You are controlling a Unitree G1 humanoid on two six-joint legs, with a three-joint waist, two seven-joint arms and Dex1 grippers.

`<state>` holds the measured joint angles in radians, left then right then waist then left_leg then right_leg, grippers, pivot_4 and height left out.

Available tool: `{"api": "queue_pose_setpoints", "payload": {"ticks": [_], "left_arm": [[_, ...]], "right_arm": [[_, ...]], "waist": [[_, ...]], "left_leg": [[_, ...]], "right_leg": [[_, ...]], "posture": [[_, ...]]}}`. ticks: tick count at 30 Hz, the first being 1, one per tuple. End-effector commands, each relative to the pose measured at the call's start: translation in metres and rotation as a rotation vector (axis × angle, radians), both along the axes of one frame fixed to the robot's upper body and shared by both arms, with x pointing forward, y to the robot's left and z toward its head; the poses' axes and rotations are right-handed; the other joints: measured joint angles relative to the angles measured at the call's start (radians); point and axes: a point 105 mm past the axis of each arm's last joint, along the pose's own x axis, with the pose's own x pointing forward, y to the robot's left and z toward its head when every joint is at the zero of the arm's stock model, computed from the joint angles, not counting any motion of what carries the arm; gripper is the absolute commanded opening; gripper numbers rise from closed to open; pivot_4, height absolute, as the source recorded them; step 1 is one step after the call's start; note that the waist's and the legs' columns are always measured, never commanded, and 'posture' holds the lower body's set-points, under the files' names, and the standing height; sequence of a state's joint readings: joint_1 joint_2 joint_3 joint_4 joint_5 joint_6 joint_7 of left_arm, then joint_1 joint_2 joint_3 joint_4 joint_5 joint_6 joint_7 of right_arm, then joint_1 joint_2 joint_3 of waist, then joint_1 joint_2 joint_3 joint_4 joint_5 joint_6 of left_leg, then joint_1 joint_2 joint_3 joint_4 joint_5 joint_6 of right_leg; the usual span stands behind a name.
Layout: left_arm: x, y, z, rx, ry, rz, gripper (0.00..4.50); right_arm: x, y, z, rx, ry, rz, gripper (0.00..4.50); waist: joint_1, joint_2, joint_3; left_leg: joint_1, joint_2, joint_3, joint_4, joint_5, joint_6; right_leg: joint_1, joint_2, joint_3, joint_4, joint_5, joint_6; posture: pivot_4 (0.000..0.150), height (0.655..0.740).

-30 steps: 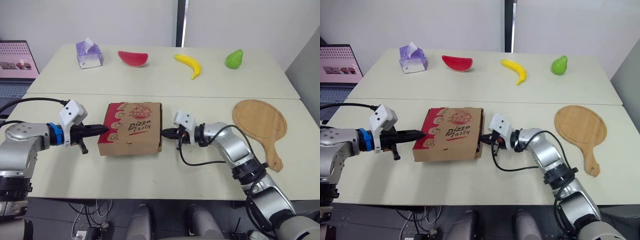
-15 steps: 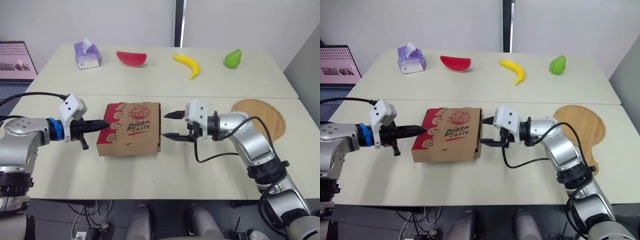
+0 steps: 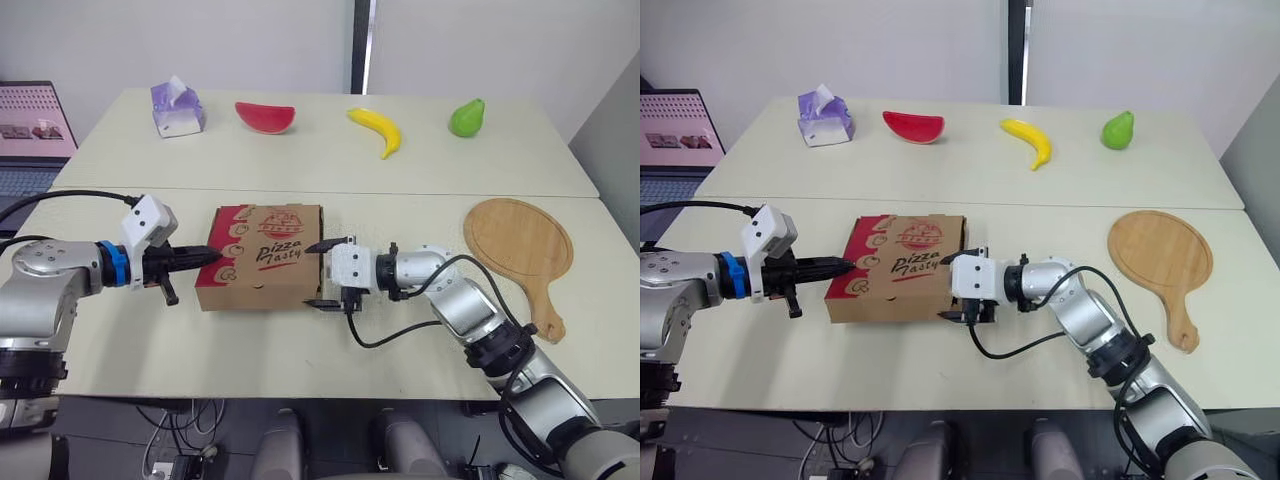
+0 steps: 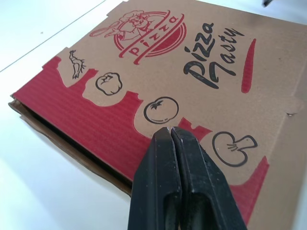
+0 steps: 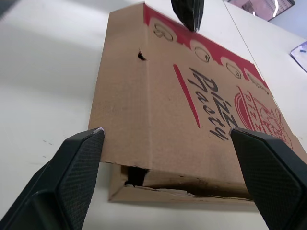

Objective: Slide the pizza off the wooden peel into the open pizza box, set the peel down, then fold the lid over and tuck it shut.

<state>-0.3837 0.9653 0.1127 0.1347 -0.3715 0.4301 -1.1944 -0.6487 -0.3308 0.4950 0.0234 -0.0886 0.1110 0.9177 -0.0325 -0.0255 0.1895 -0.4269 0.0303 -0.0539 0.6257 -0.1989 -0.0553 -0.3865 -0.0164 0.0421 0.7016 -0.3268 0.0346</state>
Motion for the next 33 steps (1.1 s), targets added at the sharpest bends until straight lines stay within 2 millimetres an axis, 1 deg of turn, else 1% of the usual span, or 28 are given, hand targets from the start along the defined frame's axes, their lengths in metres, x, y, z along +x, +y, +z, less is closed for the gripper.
{"api": "queue_pose_setpoints", "payload": {"ticks": [1,4,13,16,24,28,33], "left_arm": [[-0.003,0.001,0.007,0.036,-0.025,-0.015,0.00],[-0.004,0.001,0.007,0.035,-0.026,-0.013,0.00],[-0.002,0.001,0.008,0.022,-0.030,-0.009,0.00],[-0.001,0.000,0.010,0.015,-0.034,-0.009,0.00],[0.002,-0.002,0.014,0.005,-0.044,-0.014,0.00],[0.003,-0.001,0.014,0.003,-0.044,-0.015,0.00],[0.002,-0.001,0.015,0.003,-0.045,-0.017,0.00]], "right_arm": [[0.002,0.005,0.014,0.022,-0.096,0.015,4.48],[0.005,0.006,0.017,0.038,-0.116,0.006,4.48],[0.017,0.006,0.042,0.151,-0.194,-0.031,4.48],[0.020,0.005,0.047,0.165,-0.212,-0.036,4.48],[0.021,0.003,0.043,0.160,-0.207,-0.036,4.48],[0.012,0.003,0.034,0.123,-0.167,0.010,4.48],[0.007,0.003,0.031,0.126,-0.139,0.014,4.48]], "waist": [[0.000,0.000,0.000],[0.000,0.000,0.000],[0.000,0.000,0.000],[0.000,0.000,0.000],[0.000,0.000,0.000],[0.000,0.000,0.000],[0.000,0.000,0.000]], "left_leg": [[0.000,0.000,0.000,0.000,0.000,0.000],[0.000,0.000,0.000,0.000,0.000,0.000],[0.000,0.000,0.000,0.000,0.000,0.000],[0.000,0.000,0.000,0.000,0.000,0.000],[0.000,0.000,0.000,0.001,0.000,0.000],[0.000,0.000,0.000,0.001,0.000,0.000],[0.000,0.000,0.000,0.001,0.000,0.000]], "right_leg": [[0.000,0.000,0.000,0.000,0.000,0.000],[0.000,0.000,0.000,0.000,0.000,0.000],[0.000,0.000,0.000,0.001,0.000,0.000],[0.000,0.000,0.000,0.001,0.000,0.000],[0.000,0.000,0.000,0.001,0.000,0.000],[0.000,0.000,0.000,0.001,0.000,0.000],[0.000,0.000,0.000,0.002,0.000,0.000]], "posture": [[0.150,0.7400],[0.150,0.7400],[0.150,0.7400],[0.150,0.7400],[0.150,0.7400],[0.150,0.7400],[0.150,0.7400]]}}
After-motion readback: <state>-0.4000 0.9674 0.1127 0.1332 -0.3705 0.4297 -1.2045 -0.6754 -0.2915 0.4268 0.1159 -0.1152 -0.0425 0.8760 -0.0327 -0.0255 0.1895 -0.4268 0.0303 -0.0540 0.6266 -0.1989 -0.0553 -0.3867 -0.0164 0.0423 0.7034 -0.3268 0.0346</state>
